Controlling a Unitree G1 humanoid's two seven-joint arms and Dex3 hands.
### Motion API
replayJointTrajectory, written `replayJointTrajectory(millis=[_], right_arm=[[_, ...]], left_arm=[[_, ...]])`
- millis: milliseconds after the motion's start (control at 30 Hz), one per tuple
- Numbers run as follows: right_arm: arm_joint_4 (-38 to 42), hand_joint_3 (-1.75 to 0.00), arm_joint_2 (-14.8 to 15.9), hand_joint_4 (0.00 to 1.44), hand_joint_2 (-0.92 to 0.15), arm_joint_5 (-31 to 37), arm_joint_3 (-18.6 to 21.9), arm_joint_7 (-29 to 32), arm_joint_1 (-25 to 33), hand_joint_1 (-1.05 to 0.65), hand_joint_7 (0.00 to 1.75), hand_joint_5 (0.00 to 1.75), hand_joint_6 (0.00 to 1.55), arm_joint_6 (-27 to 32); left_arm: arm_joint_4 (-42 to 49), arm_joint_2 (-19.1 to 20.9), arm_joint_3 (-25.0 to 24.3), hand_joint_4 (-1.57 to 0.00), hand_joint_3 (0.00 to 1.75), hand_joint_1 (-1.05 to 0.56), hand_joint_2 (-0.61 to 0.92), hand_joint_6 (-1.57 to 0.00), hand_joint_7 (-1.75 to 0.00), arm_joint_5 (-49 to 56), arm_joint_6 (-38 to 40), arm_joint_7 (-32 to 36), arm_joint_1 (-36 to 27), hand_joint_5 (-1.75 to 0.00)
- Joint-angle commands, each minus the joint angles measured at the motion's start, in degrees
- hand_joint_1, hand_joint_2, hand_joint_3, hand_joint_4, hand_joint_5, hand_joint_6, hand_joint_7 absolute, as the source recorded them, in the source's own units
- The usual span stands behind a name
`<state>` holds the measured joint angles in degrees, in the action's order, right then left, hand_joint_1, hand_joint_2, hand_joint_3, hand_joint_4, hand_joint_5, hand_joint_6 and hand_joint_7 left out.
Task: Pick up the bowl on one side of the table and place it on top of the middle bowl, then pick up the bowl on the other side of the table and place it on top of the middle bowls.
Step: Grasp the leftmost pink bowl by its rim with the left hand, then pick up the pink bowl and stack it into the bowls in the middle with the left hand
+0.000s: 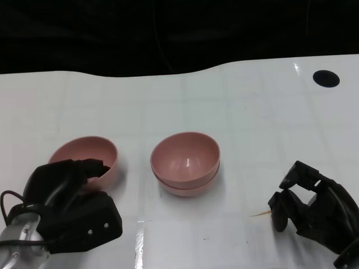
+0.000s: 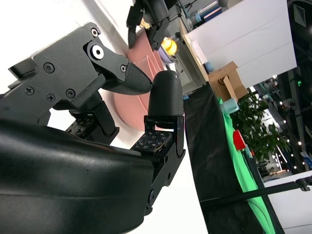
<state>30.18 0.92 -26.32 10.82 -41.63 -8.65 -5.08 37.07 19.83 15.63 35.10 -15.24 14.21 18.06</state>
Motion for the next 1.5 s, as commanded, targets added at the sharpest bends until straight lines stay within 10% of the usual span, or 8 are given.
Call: replayJointTrajectory(millis=[33, 700, 1500], right_arm=[[-0.58, -1.11, 0.49, 0.95, -0.53, -0.05, 0.23, 0.27, 0.54, -0.08, 1.35, 1.69, 0.89, 0.54], [0.99, -1.06, 0.75, 0.94, -0.55, -0.46, 0.67, -1.67, 0.03, -0.08, 1.33, 1.68, 0.89, 0.02], [2.05, -1.09, 0.16, 0.93, -0.53, 0.44, 0.44, -0.93, -0.51, -0.09, 1.34, 1.69, 0.88, -1.01]], left_arm=[[2.59, -0.23, 0.31, -0.73, 0.65, -0.04, 0.87, -0.64, -1.67, -1.18, -1.65, 0.58, -0.62, -1.73], [-6.43, 3.18, -1.70, -0.68, 0.85, -0.04, 0.72, -0.53, -1.75, -2.95, -2.83, -2.55, -0.55, -1.75], [-37.05, 4.99, -3.74, -0.74, 0.86, 0.02, 0.63, -0.58, -1.75, -3.81, 10.79, -24.05, 4.32, -1.75]])
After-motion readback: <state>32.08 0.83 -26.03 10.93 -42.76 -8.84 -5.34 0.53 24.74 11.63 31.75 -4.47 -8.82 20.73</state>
